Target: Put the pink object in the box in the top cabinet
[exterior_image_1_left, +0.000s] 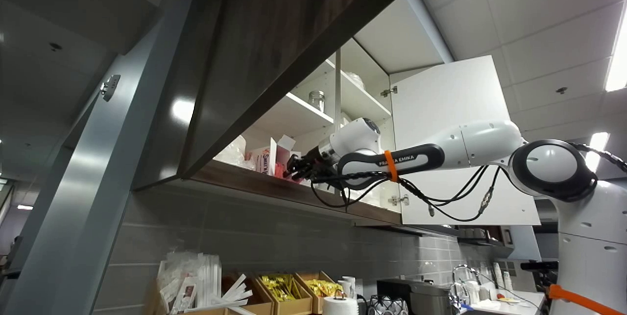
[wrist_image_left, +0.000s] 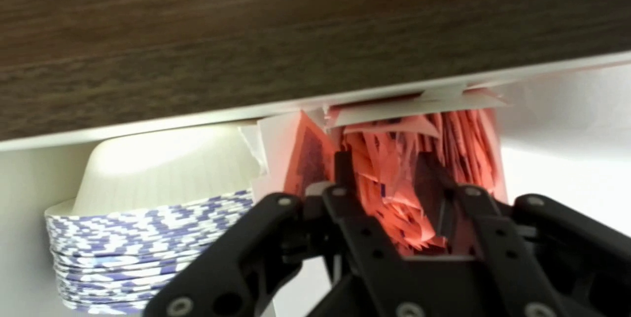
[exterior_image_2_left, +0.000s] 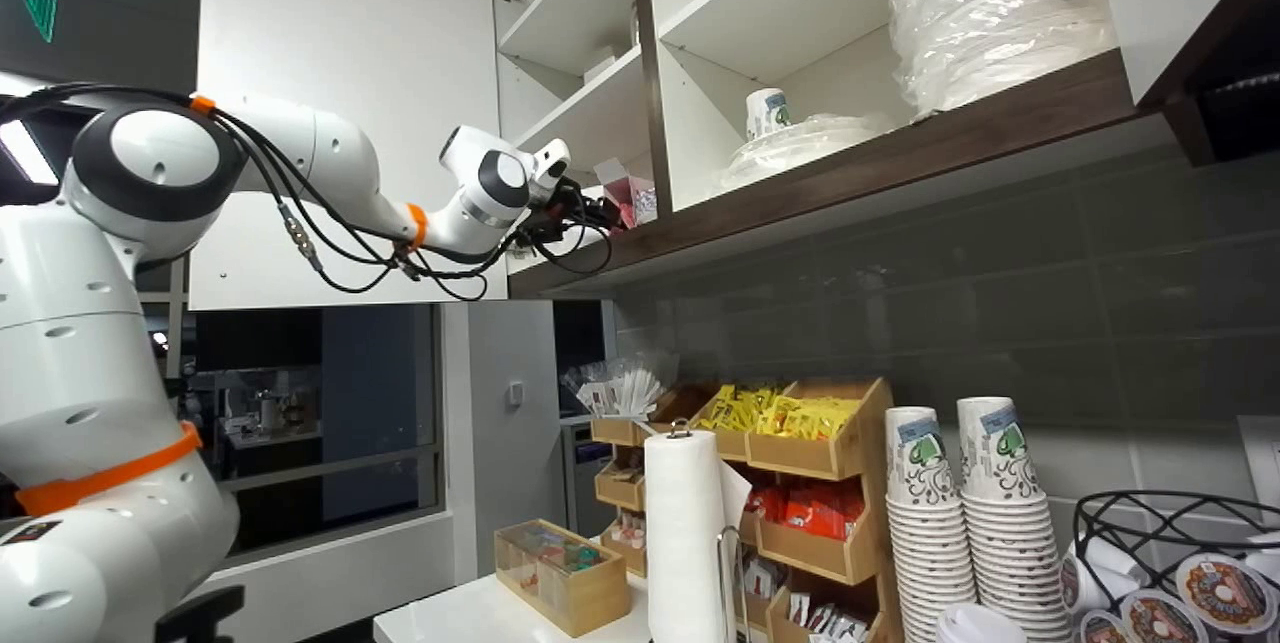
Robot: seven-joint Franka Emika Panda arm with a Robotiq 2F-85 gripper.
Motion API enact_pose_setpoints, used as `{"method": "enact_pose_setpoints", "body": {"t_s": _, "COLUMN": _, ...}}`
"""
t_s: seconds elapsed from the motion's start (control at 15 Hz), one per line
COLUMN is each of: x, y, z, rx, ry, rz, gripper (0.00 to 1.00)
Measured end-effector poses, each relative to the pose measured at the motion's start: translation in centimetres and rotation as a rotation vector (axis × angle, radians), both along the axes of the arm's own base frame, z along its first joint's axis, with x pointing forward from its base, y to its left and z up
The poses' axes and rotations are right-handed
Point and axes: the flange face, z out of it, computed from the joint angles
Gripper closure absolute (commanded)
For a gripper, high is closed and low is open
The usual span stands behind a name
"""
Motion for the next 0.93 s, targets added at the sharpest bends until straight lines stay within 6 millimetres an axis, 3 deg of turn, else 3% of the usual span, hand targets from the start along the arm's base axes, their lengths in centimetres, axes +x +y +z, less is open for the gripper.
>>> {"method": "enact_pose_setpoints", "body": {"t_s": 0.47, "x": -1.2, "y": -0.1, "z": -0.1, "rx": -0.017, "ry": 0.002, "rz": -0.002, "gripper": 0.77}}
{"method": "enact_pose_setpoints", "body": {"t_s": 0.93, "x": -2.4, "y": -0.1, "z": -0.1, "rx": -0.02, "ry": 0.0, "rz": 0.001, "gripper": 0.73}}
